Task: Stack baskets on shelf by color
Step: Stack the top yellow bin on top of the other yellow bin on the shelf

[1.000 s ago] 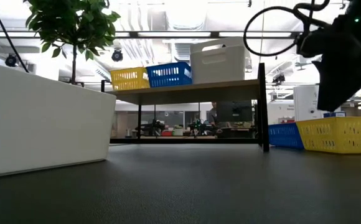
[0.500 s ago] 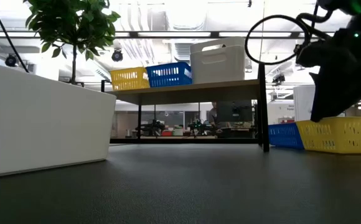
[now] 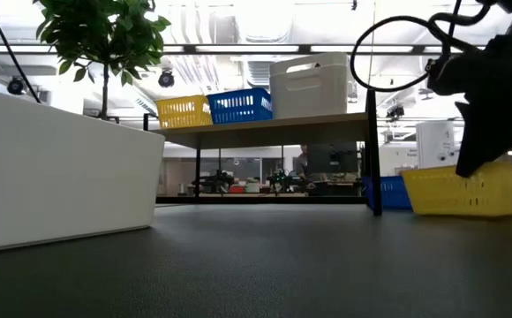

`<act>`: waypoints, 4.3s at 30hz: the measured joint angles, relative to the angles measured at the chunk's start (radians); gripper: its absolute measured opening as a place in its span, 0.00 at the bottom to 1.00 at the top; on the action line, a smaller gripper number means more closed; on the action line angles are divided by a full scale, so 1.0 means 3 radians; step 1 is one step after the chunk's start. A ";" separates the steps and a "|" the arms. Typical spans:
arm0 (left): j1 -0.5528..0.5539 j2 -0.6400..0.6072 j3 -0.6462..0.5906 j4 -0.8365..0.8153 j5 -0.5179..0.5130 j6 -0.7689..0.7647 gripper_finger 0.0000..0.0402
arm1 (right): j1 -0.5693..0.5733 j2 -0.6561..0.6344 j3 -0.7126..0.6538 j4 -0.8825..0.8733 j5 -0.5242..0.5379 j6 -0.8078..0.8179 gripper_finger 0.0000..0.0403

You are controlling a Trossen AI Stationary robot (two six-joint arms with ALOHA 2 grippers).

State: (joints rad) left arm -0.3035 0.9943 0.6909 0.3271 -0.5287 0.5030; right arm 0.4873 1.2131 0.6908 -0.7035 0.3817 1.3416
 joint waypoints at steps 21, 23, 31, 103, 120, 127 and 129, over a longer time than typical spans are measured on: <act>0.0000 -0.0043 -0.0036 0.0004 -0.0004 -0.0001 0.30 | 0.0236 -0.0004 0.1325 0.0053 -0.1255 -0.2114 0.03; 0.0000 -0.0064 -0.0037 0.0011 -0.0006 -0.0054 0.30 | 0.0296 0.0012 0.1453 0.0107 -0.1177 -0.2356 0.03; 0.0000 -0.0310 -0.0131 0.0398 -0.0012 0.0005 0.30 | 0.0380 0.0278 0.1894 0.0562 -0.0992 -0.3456 0.03; -0.0800 -0.0997 -0.0929 0.2024 0.1862 -0.0142 0.30 | -0.1867 0.2558 0.4774 0.0407 0.0618 -0.5056 0.03; -0.0809 -0.1326 -0.1110 0.2023 0.1876 -0.0142 0.30 | -0.1938 0.2671 0.4631 0.0642 0.0616 -0.5070 0.03; -0.0807 -0.1479 -0.1196 0.2019 0.1876 -0.0142 0.30 | -0.1954 0.2671 0.4552 0.0665 0.0610 -0.5083 0.05; -0.0807 -0.1473 -0.1196 0.2020 0.1876 -0.0142 0.30 | -0.1957 0.2671 0.4552 0.0677 0.0615 -0.5068 0.08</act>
State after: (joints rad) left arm -0.5457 0.5526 0.3321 0.9333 0.0341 0.4603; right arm -0.0998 2.0144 2.0563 -0.5003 0.5663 -0.1788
